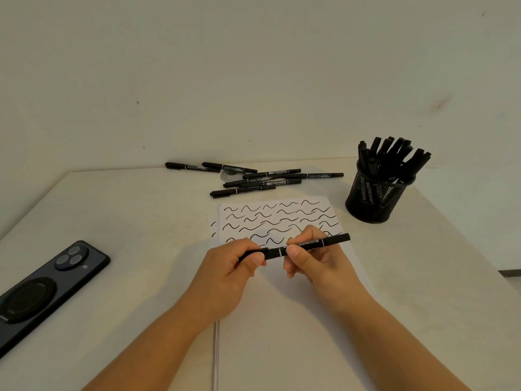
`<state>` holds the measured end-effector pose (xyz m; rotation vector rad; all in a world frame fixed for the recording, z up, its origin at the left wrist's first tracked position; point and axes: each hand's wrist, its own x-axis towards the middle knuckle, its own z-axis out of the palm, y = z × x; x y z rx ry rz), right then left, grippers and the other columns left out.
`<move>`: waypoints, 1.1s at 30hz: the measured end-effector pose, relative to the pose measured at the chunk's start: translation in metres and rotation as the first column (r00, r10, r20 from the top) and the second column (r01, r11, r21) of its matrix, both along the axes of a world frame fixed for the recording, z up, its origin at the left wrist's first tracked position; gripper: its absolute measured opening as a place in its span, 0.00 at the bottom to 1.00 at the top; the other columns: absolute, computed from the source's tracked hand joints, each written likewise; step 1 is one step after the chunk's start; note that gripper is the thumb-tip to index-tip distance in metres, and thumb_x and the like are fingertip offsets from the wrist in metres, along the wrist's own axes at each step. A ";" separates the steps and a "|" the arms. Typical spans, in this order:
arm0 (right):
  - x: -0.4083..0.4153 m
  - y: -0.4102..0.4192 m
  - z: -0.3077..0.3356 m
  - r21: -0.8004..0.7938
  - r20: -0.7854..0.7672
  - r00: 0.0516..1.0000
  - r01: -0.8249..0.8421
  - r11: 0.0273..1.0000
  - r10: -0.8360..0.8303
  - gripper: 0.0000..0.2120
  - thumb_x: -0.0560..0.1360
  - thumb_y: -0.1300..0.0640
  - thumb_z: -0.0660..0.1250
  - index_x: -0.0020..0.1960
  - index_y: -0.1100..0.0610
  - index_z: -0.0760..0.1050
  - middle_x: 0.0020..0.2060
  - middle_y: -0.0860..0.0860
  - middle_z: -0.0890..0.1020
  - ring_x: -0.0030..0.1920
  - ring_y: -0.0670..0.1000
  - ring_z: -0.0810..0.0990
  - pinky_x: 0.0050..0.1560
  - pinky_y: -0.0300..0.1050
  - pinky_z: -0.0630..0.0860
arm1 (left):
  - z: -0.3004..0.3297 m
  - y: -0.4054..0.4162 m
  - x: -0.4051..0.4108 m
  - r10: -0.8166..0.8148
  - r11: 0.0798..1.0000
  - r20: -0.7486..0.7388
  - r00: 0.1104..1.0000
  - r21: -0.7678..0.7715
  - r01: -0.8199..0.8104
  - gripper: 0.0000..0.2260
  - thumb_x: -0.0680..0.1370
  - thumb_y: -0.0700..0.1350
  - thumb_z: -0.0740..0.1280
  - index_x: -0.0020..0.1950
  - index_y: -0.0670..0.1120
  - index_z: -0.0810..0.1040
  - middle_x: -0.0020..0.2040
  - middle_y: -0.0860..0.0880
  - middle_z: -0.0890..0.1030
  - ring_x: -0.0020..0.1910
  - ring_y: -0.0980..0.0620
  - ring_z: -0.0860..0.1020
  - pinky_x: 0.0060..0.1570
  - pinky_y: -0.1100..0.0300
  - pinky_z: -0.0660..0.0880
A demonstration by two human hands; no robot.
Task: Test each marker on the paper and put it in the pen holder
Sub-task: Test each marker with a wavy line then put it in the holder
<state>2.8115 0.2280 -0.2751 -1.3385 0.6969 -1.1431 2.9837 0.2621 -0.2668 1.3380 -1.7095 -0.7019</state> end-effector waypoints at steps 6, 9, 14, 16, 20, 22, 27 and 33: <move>0.000 -0.003 0.003 0.025 -0.041 0.999 0.028 0.999 -0.027 0.06 0.69 0.56 0.66 0.40 0.59 0.73 0.26 0.50 0.78 0.29 0.48 0.76 0.36 0.42 0.76 | -0.002 -0.001 -0.003 0.038 0.999 -0.002 0.999 0.002 -0.038 0.11 0.74 0.51 0.59 0.33 0.64 0.74 0.29 0.57 0.74 0.27 0.59 0.69 0.28 0.71 0.63; 0.001 -0.004 0.003 0.047 -0.052 0.998 0.041 0.998 -0.039 0.04 0.69 0.55 0.67 0.39 0.56 0.75 0.26 0.50 0.79 0.29 0.47 0.77 0.34 0.39 0.75 | -0.001 -0.001 0.000 0.038 0.999 0.035 0.999 -0.029 -0.037 0.07 0.74 0.52 0.59 0.38 0.62 0.74 0.31 0.59 0.74 0.27 0.59 0.68 0.28 0.71 0.63; 0.001 -0.005 0.004 0.139 -0.008 0.999 0.039 0.990 -0.038 0.07 0.71 0.51 0.67 0.38 0.51 0.81 0.30 0.51 0.81 0.31 0.48 0.77 0.33 0.40 0.74 | 0.002 -0.001 0.002 0.096 0.993 -0.006 0.995 -0.062 -0.096 0.05 0.75 0.52 0.60 0.42 0.61 0.74 0.36 0.61 0.77 0.29 0.58 0.70 0.30 0.72 0.65; 0.000 -0.006 0.005 0.187 0.053 0.996 0.054 0.981 -0.065 0.08 0.72 0.51 0.67 0.38 0.52 0.81 0.31 0.51 0.81 0.31 0.48 0.77 0.32 0.40 0.74 | 0.003 -0.001 0.004 0.143 0.987 -0.041 0.989 -0.067 -0.145 0.06 0.76 0.49 0.63 0.42 0.61 0.74 0.35 0.63 0.77 0.31 0.59 0.72 0.31 0.73 0.66; -0.006 -0.008 0.006 0.167 0.000 0.973 0.226 0.960 -0.229 0.07 0.75 0.59 0.64 0.39 0.53 0.78 0.31 0.49 0.81 0.31 0.46 0.76 0.32 0.39 0.73 | 0.005 -0.002 0.009 0.223 0.970 -0.117 0.968 -0.076 -0.233 0.11 0.76 0.43 0.64 0.40 0.60 0.75 0.35 0.63 0.79 0.33 0.62 0.75 0.31 0.76 0.66; -0.008 -0.009 0.006 0.040 -0.121 0.945 0.311 0.949 -0.305 0.08 0.75 0.63 0.64 0.39 0.53 0.77 0.30 0.45 0.80 0.32 0.43 0.75 0.33 0.35 0.73 | 0.006 -0.002 0.010 0.234 0.966 -0.135 0.963 -0.078 -0.245 0.11 0.76 0.43 0.64 0.40 0.59 0.75 0.34 0.60 0.79 0.32 0.60 0.75 0.31 0.75 0.67; -0.001 -0.002 0.015 -0.432 -0.427 0.797 0.234 0.871 -0.426 0.10 0.72 0.62 0.69 0.41 0.47 0.79 0.33 0.38 0.79 0.39 0.40 0.74 0.40 0.30 0.69 | 0.011 -0.003 0.016 0.232 0.966 -0.073 0.970 -0.100 -0.239 0.11 0.77 0.42 0.64 0.40 0.59 0.74 0.32 0.54 0.77 0.32 0.60 0.73 0.31 0.73 0.67; 0.004 0.000 0.038 -0.756 -0.582 0.602 -0.152 0.636 -0.547 0.09 0.70 0.54 0.68 0.49 0.54 0.81 0.37 0.47 0.83 0.37 0.53 0.78 0.37 0.49 0.74 | 0.021 -0.004 0.004 0.154 0.969 0.222 0.963 -0.223 -0.103 0.07 0.75 0.52 0.59 0.46 0.54 0.75 0.40 0.61 0.76 0.42 0.61 0.75 0.39 0.70 0.71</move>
